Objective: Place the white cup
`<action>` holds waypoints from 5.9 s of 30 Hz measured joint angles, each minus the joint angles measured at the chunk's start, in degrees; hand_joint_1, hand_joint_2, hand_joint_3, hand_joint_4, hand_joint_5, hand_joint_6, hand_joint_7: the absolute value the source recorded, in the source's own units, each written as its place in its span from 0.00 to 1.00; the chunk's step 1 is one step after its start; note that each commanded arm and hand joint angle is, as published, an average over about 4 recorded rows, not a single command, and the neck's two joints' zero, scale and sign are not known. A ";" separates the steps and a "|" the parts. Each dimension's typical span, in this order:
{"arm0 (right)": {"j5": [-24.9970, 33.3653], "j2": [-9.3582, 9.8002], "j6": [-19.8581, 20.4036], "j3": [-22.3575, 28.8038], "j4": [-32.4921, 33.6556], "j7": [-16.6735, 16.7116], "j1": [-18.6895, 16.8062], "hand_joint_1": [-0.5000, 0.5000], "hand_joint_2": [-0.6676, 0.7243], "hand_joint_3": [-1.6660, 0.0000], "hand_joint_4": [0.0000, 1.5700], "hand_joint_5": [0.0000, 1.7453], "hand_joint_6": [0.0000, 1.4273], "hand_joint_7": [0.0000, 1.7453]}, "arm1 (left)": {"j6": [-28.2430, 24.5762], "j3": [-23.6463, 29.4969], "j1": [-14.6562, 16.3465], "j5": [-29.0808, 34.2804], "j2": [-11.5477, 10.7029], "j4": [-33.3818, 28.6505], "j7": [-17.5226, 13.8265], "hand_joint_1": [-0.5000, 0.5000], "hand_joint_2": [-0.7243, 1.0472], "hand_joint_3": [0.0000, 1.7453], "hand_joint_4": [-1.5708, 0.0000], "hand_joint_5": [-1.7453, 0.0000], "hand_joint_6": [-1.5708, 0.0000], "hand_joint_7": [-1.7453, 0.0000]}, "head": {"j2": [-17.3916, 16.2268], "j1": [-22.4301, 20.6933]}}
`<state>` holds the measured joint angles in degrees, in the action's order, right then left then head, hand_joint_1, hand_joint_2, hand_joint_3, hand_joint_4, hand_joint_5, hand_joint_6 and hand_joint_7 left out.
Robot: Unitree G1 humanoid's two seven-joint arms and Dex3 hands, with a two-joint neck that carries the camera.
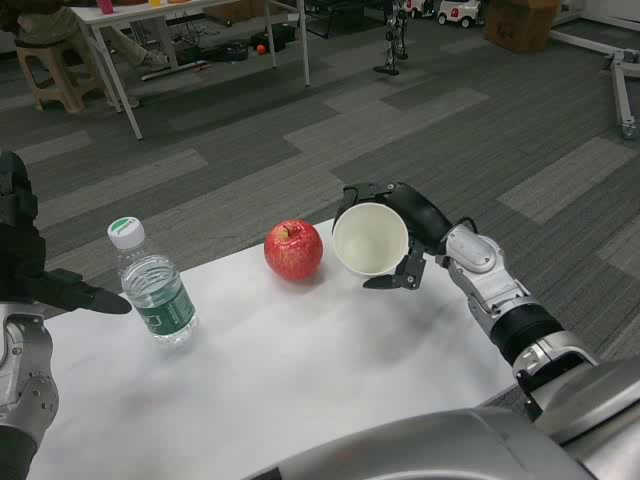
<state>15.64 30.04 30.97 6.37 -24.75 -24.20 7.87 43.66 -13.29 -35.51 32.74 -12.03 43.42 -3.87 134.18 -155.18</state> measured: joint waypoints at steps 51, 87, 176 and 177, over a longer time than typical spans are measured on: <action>0.07 -0.01 -0.37 -4.24 1.29 -1.51 -10.29 0.75 0.45 0.10 1.00 0.56 0.84 0.58 | 0.11 0.27 2.67 0.33 0.13 -0.60 0.01 0.00 0.05 0.05 1.00 1.00 1.00 0.92 | -3.01 1.88; 1.45 -0.52 1.56 -5.43 -1.00 -0.02 -11.95 0.32 0.57 0.05 0.04 0.90 0.00 0.89 | 0.11 0.14 2.71 0.40 0.13 -0.59 0.02 0.00 0.05 0.05 1.00 1.00 1.00 0.92 | -4.12 3.38; 0.36 0.70 0.23 21.18 14.10 -0.21 -12.69 0.08 0.93 0.95 0.00 0.00 0.00 0.08 | 0.13 0.02 2.88 0.54 0.14 -0.55 0.02 0.00 0.05 0.05 1.00 1.00 1.00 0.92 | -3.10 4.68; 0.37 0.75 0.17 21.71 14.96 -0.07 -12.61 0.08 0.92 0.95 0.00 0.00 0.00 0.08 | 0.14 0.04 2.89 0.54 0.14 -0.56 0.02 0.00 0.05 0.05 1.00 1.00 1.00 0.92 | -3.03 4.66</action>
<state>16.01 30.79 31.14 28.08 -9.79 -24.27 -4.74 43.80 -13.26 -32.62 33.28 -11.89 42.86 -3.85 131.15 -150.53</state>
